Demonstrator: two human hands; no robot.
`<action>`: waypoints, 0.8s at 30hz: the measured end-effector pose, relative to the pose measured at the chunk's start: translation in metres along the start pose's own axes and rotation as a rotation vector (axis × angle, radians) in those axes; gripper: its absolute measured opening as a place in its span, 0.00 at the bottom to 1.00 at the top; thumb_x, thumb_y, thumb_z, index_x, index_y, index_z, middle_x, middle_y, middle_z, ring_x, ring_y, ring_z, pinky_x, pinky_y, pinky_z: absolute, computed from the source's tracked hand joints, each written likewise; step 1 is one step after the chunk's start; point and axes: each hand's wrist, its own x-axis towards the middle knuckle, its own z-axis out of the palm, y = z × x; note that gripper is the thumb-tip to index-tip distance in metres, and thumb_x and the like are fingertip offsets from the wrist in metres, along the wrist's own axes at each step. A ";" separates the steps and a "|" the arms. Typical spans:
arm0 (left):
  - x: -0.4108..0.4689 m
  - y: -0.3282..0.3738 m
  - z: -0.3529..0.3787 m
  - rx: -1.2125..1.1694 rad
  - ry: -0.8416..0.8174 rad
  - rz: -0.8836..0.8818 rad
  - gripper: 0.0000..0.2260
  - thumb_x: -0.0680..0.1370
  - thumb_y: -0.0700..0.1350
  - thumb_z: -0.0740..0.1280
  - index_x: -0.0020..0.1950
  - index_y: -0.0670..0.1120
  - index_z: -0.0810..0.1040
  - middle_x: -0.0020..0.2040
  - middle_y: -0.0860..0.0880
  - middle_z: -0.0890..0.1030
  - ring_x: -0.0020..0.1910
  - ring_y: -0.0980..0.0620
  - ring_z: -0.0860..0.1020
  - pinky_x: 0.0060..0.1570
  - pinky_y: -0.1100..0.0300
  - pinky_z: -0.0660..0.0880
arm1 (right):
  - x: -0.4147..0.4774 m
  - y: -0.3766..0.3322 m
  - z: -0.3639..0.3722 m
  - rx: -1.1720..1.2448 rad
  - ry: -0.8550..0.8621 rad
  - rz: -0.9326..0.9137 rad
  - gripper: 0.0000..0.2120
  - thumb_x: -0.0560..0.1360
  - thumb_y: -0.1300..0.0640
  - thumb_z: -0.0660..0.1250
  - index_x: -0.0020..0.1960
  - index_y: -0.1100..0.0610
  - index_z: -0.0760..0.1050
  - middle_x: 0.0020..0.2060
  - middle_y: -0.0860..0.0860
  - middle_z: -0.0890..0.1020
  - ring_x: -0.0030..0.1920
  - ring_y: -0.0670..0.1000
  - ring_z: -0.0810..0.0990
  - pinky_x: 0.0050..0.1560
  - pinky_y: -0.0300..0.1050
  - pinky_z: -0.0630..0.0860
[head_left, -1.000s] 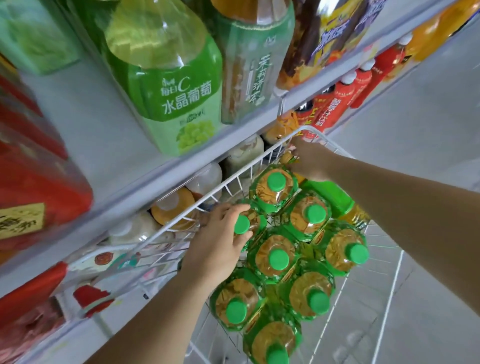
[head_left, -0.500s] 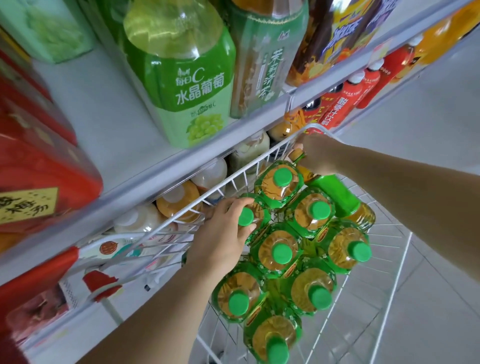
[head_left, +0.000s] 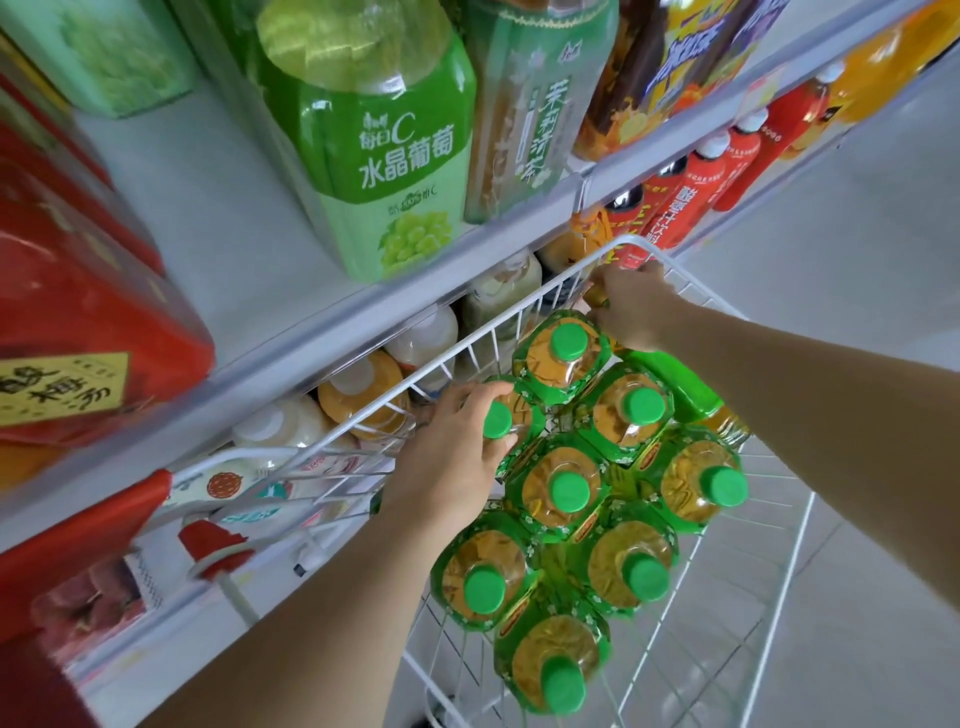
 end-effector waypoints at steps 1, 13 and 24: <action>0.000 0.000 0.000 -0.002 -0.001 0.000 0.20 0.79 0.51 0.62 0.70 0.59 0.62 0.69 0.56 0.65 0.56 0.51 0.74 0.44 0.53 0.78 | -0.008 -0.001 -0.004 0.064 0.041 -0.007 0.16 0.77 0.59 0.62 0.64 0.60 0.67 0.56 0.62 0.74 0.57 0.63 0.72 0.55 0.55 0.73; -0.003 0.014 -0.006 -0.010 -0.043 -0.056 0.22 0.78 0.47 0.64 0.72 0.52 0.64 0.71 0.51 0.66 0.66 0.48 0.70 0.61 0.50 0.70 | -0.155 0.045 -0.060 0.653 0.422 -0.094 0.20 0.66 0.60 0.76 0.54 0.45 0.76 0.47 0.49 0.83 0.51 0.52 0.81 0.59 0.50 0.76; -0.110 0.144 -0.138 -0.281 0.000 0.355 0.31 0.74 0.50 0.70 0.73 0.55 0.58 0.68 0.55 0.65 0.68 0.60 0.64 0.67 0.62 0.63 | -0.286 -0.051 -0.183 1.126 0.590 -0.273 0.18 0.65 0.61 0.77 0.48 0.44 0.77 0.38 0.38 0.82 0.44 0.41 0.80 0.51 0.38 0.77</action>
